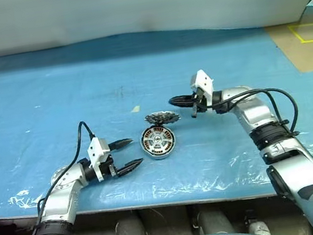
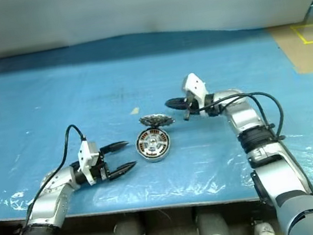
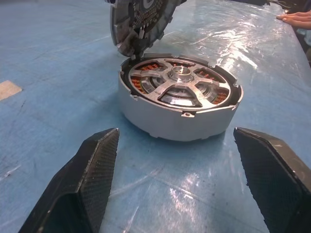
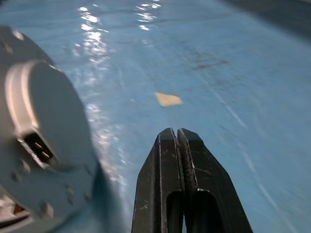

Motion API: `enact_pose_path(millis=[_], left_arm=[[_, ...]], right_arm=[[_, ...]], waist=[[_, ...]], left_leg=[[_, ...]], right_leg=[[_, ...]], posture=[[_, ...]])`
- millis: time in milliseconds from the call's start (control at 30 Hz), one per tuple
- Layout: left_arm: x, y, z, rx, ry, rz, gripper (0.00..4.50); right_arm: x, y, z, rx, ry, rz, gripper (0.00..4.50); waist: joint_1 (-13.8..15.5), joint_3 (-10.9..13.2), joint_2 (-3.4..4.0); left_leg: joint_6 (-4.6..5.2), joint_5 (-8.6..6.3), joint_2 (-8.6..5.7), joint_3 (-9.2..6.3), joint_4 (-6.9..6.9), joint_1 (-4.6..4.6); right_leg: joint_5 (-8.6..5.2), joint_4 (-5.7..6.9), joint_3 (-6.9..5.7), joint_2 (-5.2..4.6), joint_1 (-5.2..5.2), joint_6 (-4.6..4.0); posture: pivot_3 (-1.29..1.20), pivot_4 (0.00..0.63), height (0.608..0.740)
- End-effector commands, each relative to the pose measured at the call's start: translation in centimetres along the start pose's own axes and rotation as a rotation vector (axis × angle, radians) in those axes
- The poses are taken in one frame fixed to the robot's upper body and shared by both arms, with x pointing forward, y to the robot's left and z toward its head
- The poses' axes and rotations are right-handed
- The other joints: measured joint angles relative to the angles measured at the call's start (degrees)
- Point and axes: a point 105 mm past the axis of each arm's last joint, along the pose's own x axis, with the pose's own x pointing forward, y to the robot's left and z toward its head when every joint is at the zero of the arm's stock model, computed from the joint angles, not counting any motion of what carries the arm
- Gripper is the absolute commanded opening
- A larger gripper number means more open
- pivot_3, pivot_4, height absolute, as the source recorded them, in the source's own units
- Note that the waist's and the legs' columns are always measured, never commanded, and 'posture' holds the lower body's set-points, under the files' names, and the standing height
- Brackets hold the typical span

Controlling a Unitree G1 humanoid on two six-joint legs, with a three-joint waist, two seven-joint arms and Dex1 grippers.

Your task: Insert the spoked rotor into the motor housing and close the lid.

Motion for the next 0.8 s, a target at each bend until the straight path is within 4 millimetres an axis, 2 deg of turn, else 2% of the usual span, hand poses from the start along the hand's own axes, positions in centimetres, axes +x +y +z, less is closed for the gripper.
enact_pose_path(millis=[33, 200, 300, 500, 633, 800], left_arm=[[-0.7, 0.2, 0.2, 0.028, -0.008, 0.021, 3.99], [-1.0, -0.1, -0.4, 0.018, 0.000, 0.025, 3.99], [-0.9, -0.2, -0.5, 0.015, 0.001, 0.024, 3.99], [-1.1, 0.0, -0.8, 0.014, 0.007, 0.022, 3.99], [-1.3, 0.1, -0.9, 0.015, 0.011, 0.020, 3.99], [-1.2, 0.0, -0.9, 0.010, 0.006, 0.013, 3.99]], right_arm=[[0.2, 2.0, 1.3, 0.008, -0.037, 0.114, 0.05], [0.2, 6.2, 1.2, 0.081, -0.039, 0.302, 0.05], [0.6, 7.4, 0.4, 0.096, -0.012, 0.328, 0.05], [1.2, 8.8, -1.9, 0.122, 0.055, 0.360, 0.05], [1.4, 8.8, -3.9, 0.127, 0.129, 0.338, 0.05], [1.1, 8.9, -4.8, 0.114, 0.164, 0.331, 0.05]], waist=[[0.1, 0.0, 0.00], [0.1, 0.0, 0.00], [0.0, 0.0, 0.00], [-0.1, 0.0, 0.00], [-0.1, 0.0, -0.01], [-0.1, -0.2, -0.02]], left_leg=[[0.00, 0.00, 0.00, 0.00, 0.00, 0.00], [0.00, -0.01, 0.01, -0.01, -0.01, 0.04], [-0.01, -0.01, 0.04, -0.01, -0.01, 0.08], [-0.02, -0.01, 0.02, -0.01, -0.02, 0.11], [-0.02, -0.01, 0.02, 0.00, -0.04, 0.15], [-0.02, -0.01, 0.01, 0.00, -0.04, 0.32]], right_leg=[[0.00, 0.00, -0.02, -0.01, 0.00, 0.00], [0.00, 0.00, 0.00, -0.02, 0.02, 0.00], [-0.01, 0.00, 0.01, 0.01, 0.02, 0.00], [-0.01, 0.00, 0.05, 0.00, 0.04, 0.01], [-0.02, -0.04, 0.06, 0.00, 0.07, 0.01], [-0.02, -0.04, 0.07, 0.00, 0.22, 0.02]], posture=[[0.00, 0.150, 0.740], [0.00, 0.150, 0.740], [0.00, 0.150, 0.740], [0.00, 0.150, 0.740], [0.00, 0.150, 0.740], [0.00, 0.150, 0.740]])
